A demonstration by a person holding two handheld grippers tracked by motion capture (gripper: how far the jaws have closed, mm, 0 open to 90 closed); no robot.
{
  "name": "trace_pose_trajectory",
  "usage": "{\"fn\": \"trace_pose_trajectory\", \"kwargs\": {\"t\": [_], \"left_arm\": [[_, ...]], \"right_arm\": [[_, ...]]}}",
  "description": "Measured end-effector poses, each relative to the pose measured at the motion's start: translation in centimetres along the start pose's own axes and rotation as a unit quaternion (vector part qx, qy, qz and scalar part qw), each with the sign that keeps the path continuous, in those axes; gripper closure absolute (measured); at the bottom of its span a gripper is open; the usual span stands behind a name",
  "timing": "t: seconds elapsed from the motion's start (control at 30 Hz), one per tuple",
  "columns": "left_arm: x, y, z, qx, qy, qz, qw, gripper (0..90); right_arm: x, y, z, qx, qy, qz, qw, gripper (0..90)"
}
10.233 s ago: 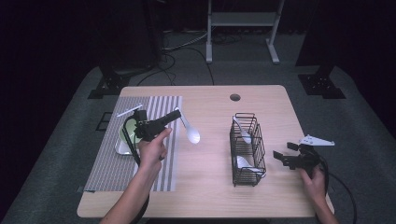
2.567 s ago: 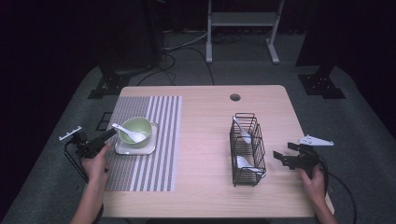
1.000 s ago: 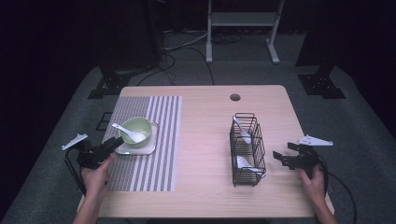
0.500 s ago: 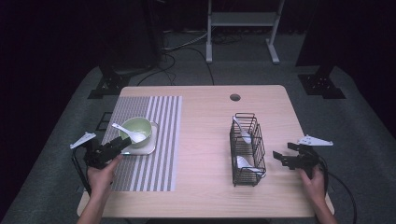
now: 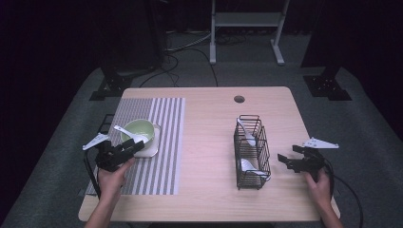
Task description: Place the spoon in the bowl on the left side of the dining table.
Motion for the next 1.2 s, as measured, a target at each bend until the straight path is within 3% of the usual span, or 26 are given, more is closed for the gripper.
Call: {"fn": "trace_pose_trajectory", "kwargs": {"t": [0.5,1.2], "left_arm": [[1.8,-0.6,-1.2,-0.023,-0.013,-0.019,0.9995,31.6],[4.4,-1.2,-2.4,-0.036,-0.029,-0.046,0.9979,28.0]], "right_arm": [[0.0,0.0,0.0,0.0,0.001,0.002,1.0,13.4],[0.0,0.0,0.0,0.0,0.002,0.003,1.0,13.4]]}}
Point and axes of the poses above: each handheld gripper's, and its own axes: z roughly backward along the jaws, y roughly out of its top, x roughly to its right, the point moved 2 cm from there along -z, roughly forward along the jaws, and after that the axes turned 14 degrees about y, right-handed, at the moved point
